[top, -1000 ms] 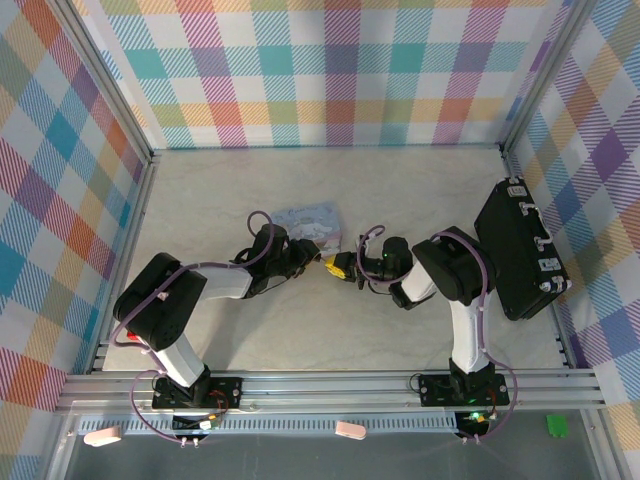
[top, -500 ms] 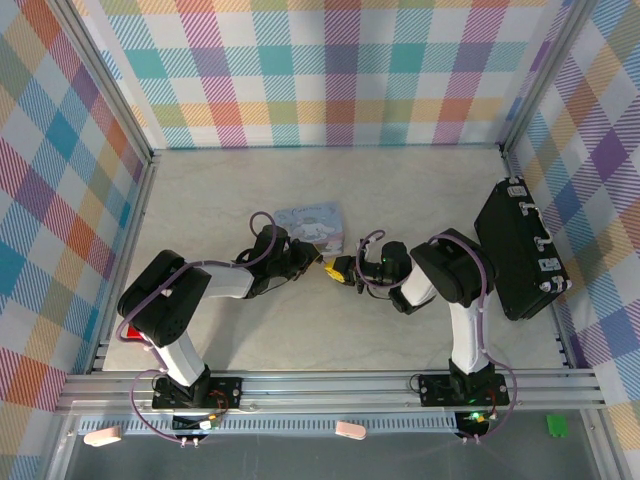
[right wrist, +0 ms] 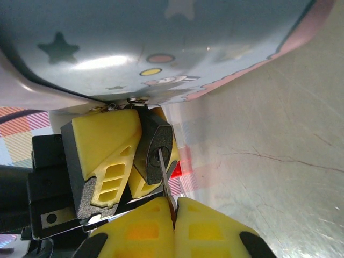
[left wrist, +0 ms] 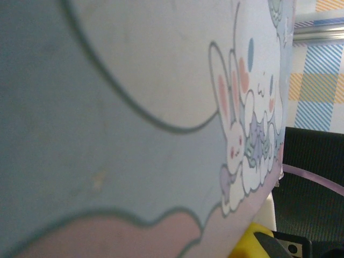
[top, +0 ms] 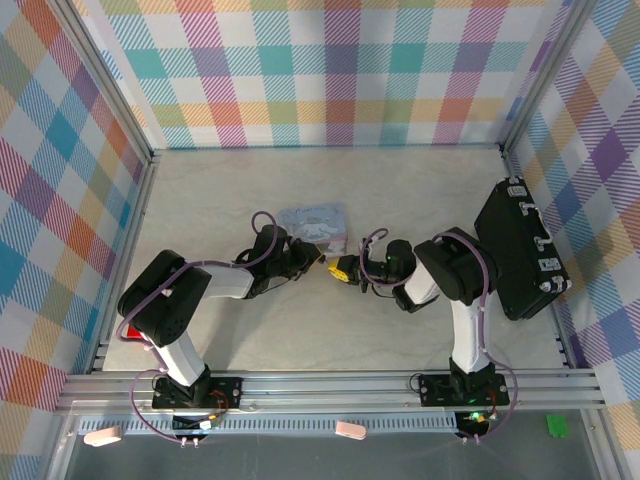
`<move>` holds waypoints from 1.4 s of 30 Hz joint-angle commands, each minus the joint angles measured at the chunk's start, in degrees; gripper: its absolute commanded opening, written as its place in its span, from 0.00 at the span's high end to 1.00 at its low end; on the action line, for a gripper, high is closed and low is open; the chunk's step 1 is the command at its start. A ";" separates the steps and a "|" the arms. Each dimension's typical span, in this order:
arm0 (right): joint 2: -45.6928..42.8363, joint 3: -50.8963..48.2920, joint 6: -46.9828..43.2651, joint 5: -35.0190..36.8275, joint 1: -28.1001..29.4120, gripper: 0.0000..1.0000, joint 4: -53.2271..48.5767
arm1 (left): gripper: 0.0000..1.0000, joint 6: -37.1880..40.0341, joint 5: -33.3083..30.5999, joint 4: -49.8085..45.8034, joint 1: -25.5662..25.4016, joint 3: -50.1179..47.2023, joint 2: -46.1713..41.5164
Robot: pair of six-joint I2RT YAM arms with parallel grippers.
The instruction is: Unlock a padlock with a key
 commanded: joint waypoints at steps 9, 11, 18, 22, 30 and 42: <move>2.95 1.21 -1.19 -3.92 -3.75 1.00 2.49 | 0.95 2.62 5.39 1.79 0.91 1.07 -1.00; 3.56 1.80 -1.07 -4.14 -3.84 1.00 2.49 | 0.96 2.55 6.14 2.44 0.94 1.35 -0.72; 4.57 3.40 -0.81 -4.41 -3.84 1.00 2.49 | 0.96 2.25 8.45 4.65 0.82 2.11 -0.29; 4.96 4.36 -1.01 -4.73 -4.01 1.00 2.49 | 0.97 2.09 9.92 6.43 0.64 2.22 -0.27; 5.38 6.11 0.46 -5.92 -5.31 1.00 2.49 | 0.98 1.10 11.89 10.24 0.00 2.48 -0.45; 4.40 7.21 2.99 -4.98 -5.22 1.00 2.45 | 0.99 -1.10 12.30 13.07 -1.03 3.26 0.59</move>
